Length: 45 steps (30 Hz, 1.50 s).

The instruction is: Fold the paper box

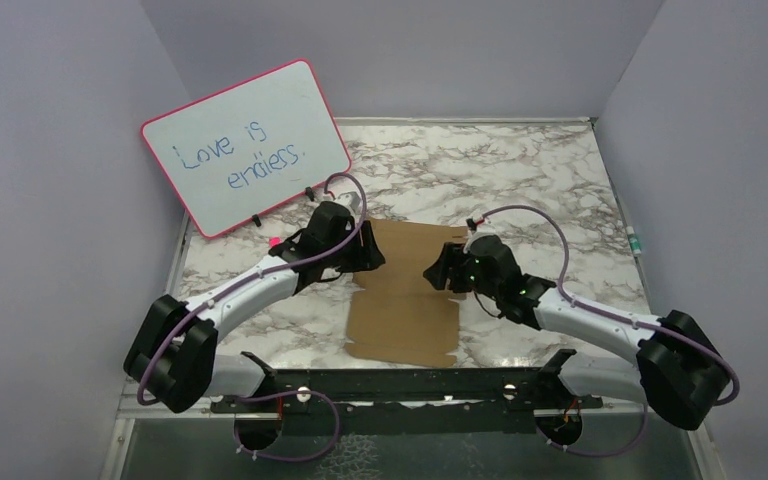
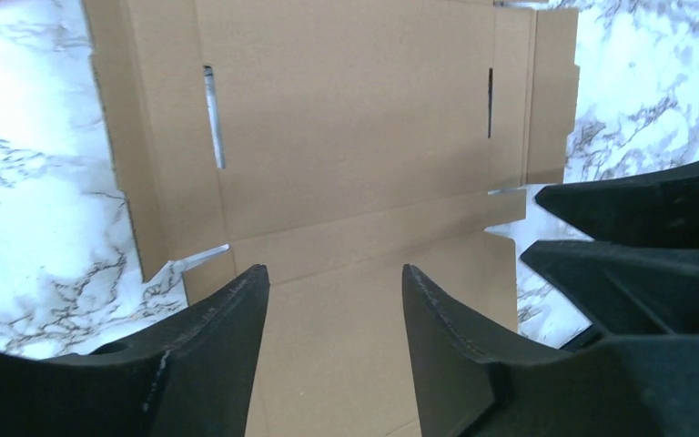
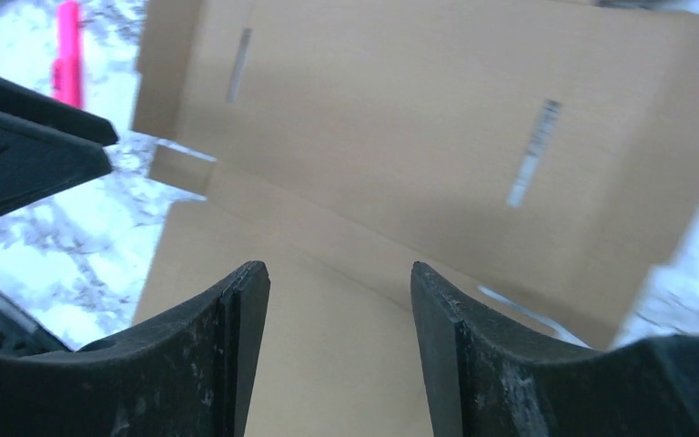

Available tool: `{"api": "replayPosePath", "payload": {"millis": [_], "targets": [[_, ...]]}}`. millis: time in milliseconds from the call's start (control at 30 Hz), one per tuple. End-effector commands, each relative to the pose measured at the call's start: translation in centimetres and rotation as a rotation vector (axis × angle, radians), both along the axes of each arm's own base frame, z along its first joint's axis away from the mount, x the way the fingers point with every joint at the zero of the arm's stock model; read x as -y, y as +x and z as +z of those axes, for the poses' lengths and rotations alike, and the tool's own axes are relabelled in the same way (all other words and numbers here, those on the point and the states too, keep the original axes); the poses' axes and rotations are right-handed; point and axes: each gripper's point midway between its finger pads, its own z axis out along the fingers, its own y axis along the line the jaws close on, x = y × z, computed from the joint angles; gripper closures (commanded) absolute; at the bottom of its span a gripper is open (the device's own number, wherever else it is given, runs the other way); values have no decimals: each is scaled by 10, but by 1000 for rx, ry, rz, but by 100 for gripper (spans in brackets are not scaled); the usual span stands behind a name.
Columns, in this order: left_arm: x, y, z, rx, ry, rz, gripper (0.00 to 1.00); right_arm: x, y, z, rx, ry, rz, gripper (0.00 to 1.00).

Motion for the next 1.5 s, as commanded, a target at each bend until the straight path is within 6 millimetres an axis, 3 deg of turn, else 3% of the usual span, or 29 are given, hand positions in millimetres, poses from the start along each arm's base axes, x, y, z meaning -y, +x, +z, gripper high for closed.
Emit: {"api": "replayPosePath", "payload": {"millis": [0, 200, 533, 767, 1200, 1467], "targets": [[22, -2, -3, -22, -18, -115, 41, 49, -14, -28, -100, -109, -114, 36], [40, 2, -18, -52, -25, -160, 38, 76, -23, -44, -182, -102, -182, 35], [52, 4, -54, -114, -1, -185, 37, 77, -27, -66, -248, -62, -187, 36], [51, -4, -68, -148, 2, -182, 38, 60, -31, -58, -252, 3, -112, 42], [57, -11, -77, -161, -3, -185, 38, 47, -26, -26, -219, 40, -52, 67], [61, -15, -80, -166, -3, -193, 37, 29, -19, -13, -211, 74, 26, 68]]}}
